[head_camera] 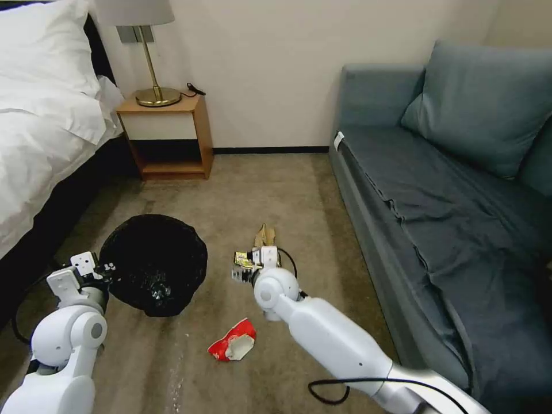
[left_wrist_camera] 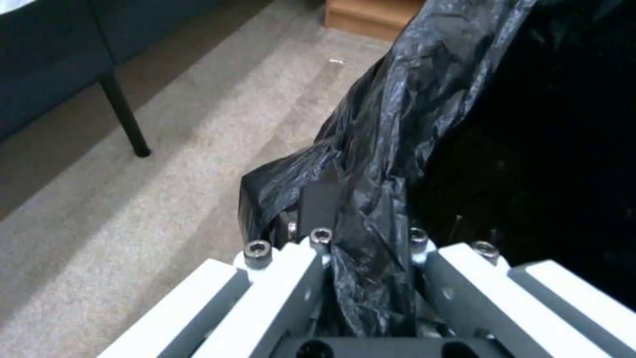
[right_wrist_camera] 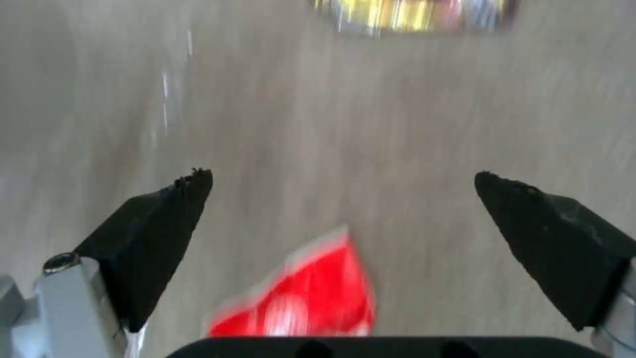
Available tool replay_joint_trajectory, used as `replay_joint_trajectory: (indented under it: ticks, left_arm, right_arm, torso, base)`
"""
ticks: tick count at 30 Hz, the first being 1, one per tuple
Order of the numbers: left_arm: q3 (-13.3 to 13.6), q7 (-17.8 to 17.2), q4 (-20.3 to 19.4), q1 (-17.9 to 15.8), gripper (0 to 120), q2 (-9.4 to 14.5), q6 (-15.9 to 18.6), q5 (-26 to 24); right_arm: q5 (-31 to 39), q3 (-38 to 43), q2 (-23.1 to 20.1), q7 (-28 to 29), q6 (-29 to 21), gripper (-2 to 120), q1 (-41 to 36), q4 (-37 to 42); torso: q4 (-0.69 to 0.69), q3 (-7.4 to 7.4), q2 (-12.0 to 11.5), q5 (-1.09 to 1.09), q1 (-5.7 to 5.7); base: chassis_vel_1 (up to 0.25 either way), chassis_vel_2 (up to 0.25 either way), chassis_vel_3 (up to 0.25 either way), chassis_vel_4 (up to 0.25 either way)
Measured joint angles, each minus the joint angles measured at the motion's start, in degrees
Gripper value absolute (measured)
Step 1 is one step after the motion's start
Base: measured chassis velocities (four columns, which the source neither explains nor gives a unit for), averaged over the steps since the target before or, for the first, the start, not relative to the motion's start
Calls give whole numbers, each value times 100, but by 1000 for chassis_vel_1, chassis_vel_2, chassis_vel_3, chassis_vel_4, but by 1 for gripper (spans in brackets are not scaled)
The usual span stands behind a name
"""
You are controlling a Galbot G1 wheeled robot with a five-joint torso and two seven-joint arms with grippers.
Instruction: Pick up the trash bin, then pick up the garbage on the floor and place it into the trash bin.
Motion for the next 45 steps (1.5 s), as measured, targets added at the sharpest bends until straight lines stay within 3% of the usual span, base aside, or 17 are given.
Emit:
replay_joint_trajectory:
  ticks: [5, 9, 14, 21, 35, 45]
  left_arm:
    - [75, -26, -2, 17, 1, -123, 7, 103]
    - [110, -11, 42, 71, 1, -233, 5, 185]
    - [66, -35, 12, 89, 1, -111, 20, 156]
    - [-6, -91, -58, 145, 1, -73, 53, 111]
    - [2, -99, -38, 166, 1, -119, 58, 135]
    - [32, -79, 5, 159, 1, -208, 40, 232]
  right_arm:
    - [368, -199, 13, 264, -323, 100, -211, -49]
    - [431, -8, 350, 331, -548, 100, -548, -269]
    - [348, 257, 564, 286, -610, 100, -689, -466]
    - [-17, 649, 901, -9, -599, 100, -1003, -673]
    - [-1211, 1248, 908, -895, -272, 100, -1309, -1399]
    - [-1442, 1542, 904, -1342, -172, 100, -1325, -1536]
  torso:
    - [0, 0, 0, 0, 0]
    - [1, 0, 0, -1, 0]
    - [1, 0, 0, -1, 0]
    - [2, 0, 0, 1, 0]
    - [0, 0, 0, 0, 0]
    - [0, 1, 0, 0, 0]
  base:
    - [0, 0, 0, 0]
    - [0, 0, 0, 0]
    - [0, 0, 0, 0]
    - [0, 0, 0, 0]
    - [0, 0, 0, 0]
    - [0, 0, 0, 0]
